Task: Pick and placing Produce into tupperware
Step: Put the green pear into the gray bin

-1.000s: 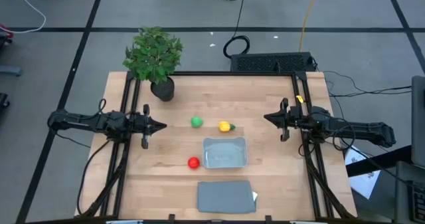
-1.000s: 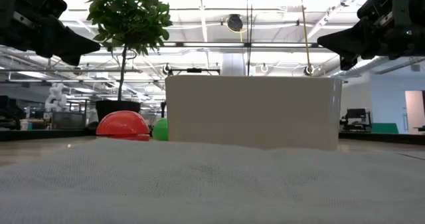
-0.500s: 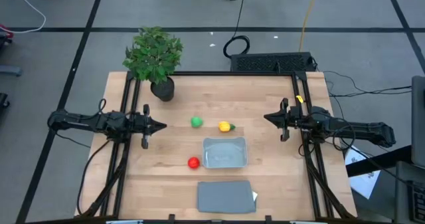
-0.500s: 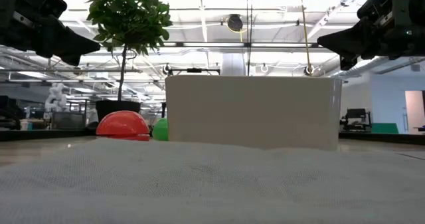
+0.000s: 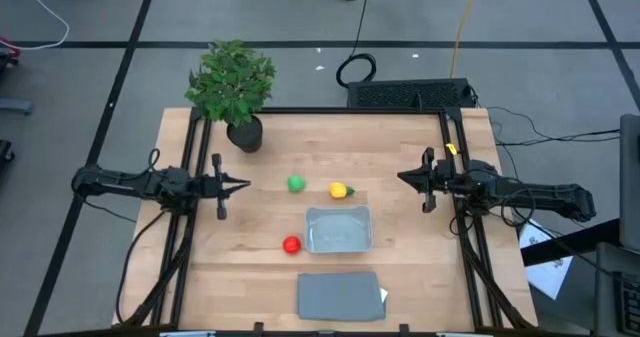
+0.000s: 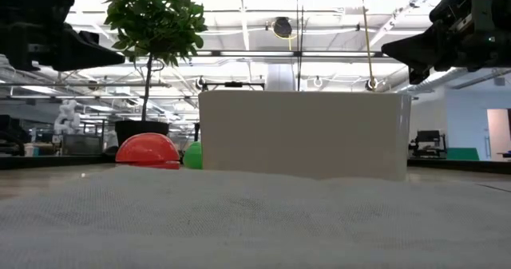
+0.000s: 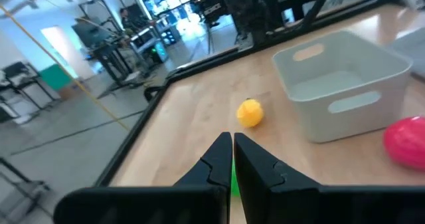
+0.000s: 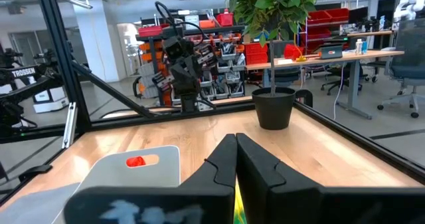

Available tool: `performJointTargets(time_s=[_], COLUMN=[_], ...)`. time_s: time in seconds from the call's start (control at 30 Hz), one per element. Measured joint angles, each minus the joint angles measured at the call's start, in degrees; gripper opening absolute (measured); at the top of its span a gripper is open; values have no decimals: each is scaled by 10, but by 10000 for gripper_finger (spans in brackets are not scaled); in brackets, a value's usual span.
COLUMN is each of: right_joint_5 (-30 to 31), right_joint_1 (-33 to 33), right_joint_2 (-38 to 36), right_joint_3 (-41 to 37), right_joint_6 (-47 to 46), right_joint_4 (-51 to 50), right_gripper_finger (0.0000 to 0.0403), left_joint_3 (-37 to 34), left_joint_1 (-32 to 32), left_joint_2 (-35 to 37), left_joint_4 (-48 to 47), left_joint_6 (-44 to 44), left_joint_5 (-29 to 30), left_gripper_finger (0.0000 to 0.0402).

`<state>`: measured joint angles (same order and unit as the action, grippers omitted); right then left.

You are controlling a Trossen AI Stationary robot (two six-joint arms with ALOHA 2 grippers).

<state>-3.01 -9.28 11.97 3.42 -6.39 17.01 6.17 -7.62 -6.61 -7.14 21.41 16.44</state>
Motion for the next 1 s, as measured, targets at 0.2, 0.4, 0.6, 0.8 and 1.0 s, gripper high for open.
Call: performJointTargets(time_s=[0.2, 0.4, 0.6, 0.8, 1.0], right_joint_5=[0, 0, 0, 0, 0], right_joint_1=[0, 0, 0, 0, 0], right_joint_2=[0, 0, 0, 0, 3], right_joint_3=[0, 0, 0, 0, 0], right_joint_6=[0, 0, 0, 2, 15], right_joint_4=[16, 16, 16, 20, 18], right_gripper_finger=[0, 0, 0, 0, 0], left_joint_3=[0, 0, 0, -1, 0], left_joint_1=[0, 0, 0, 0, 0], left_joint_2=[0, -1, -1, -2, -2], left_joint_4=[6, 71, 160, 200, 218], left_joint_6=[-3, -65, -117, -167, -160], left_joint_5=[1, 1, 1, -3, -1], left_gripper_finger=[21, 21, 21, 21, 21])
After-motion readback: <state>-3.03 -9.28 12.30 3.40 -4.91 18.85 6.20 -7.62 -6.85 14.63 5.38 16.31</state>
